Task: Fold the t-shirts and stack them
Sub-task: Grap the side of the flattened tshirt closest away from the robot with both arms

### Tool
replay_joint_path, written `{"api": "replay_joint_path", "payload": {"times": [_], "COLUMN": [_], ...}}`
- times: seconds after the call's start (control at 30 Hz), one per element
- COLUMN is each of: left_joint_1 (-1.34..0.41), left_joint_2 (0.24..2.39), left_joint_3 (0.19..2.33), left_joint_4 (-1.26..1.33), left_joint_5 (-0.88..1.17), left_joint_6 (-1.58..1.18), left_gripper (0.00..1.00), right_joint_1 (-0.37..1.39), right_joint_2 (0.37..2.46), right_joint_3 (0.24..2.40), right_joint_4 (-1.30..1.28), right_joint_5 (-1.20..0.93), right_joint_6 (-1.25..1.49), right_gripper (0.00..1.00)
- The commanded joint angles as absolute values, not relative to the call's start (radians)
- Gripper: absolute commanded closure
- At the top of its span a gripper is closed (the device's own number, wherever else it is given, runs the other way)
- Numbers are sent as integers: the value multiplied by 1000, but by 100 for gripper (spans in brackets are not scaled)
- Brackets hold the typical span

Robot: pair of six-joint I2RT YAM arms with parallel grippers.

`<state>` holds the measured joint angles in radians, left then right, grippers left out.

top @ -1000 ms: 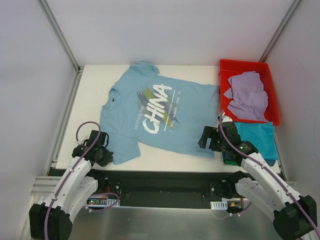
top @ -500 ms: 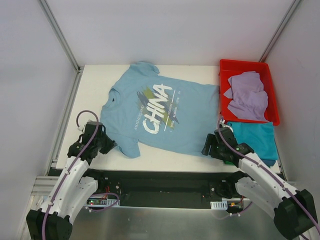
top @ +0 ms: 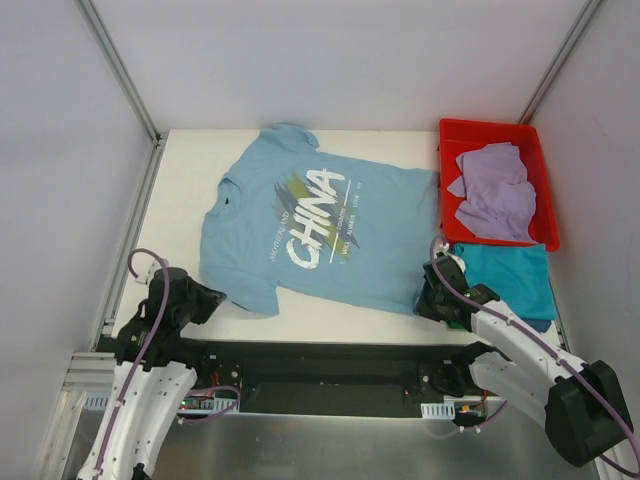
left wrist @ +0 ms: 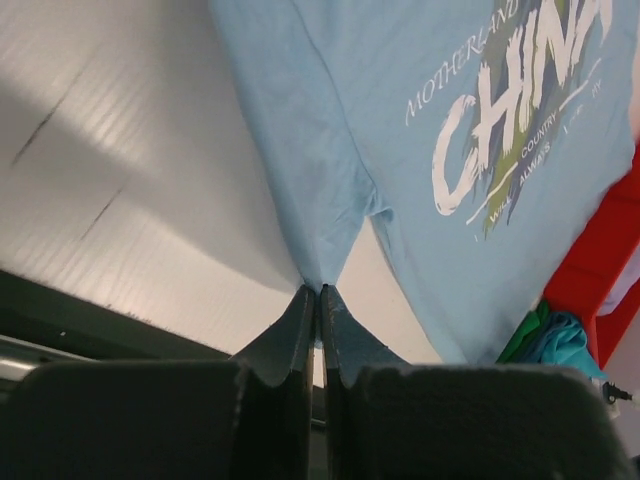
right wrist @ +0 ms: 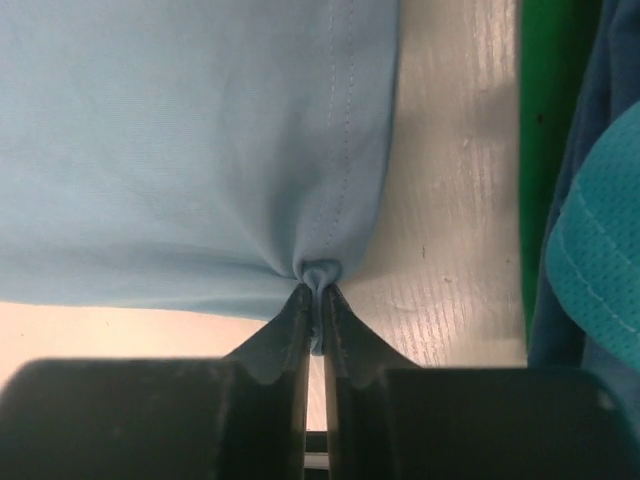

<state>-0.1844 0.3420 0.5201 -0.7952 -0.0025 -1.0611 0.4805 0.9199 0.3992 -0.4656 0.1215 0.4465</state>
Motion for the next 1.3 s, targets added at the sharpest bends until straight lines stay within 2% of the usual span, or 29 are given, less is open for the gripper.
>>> {"api": "replay_joint_path", "payload": {"times": [0.0,0.1,0.4,0.67,0.87,1.27], "left_joint_1": [-193,-193,-192,-190,-192,-192], "left_joint_2": [249,172,22,29,162,639], "left_joint_3": [610,649,735,709,629,716], "left_joint_4": [-1032,-1135,-1311,-1221,-932,-537], "left_joint_5": [-94,-104,-110,-49,-2,-69], "left_joint_6": [-1130,-1160,-1215,-1187,-1147,-1080], "left_gripper": [100,100,100,100,100,100], "right_joint_1": [491,495,526,540,540,465], "right_joint_2": [885,836,658,581,595,767], "right_joint_3": [388,397,393,400,440,595], "right_joint_4": [-503,-554,-739,-789,-714,-612], "right_joint_5": [88,42,-126,-158,-71,-8], "right_joint_6": [457,448,454,463,502,437], "right_gripper": [96,99,99,99,99,99]}}
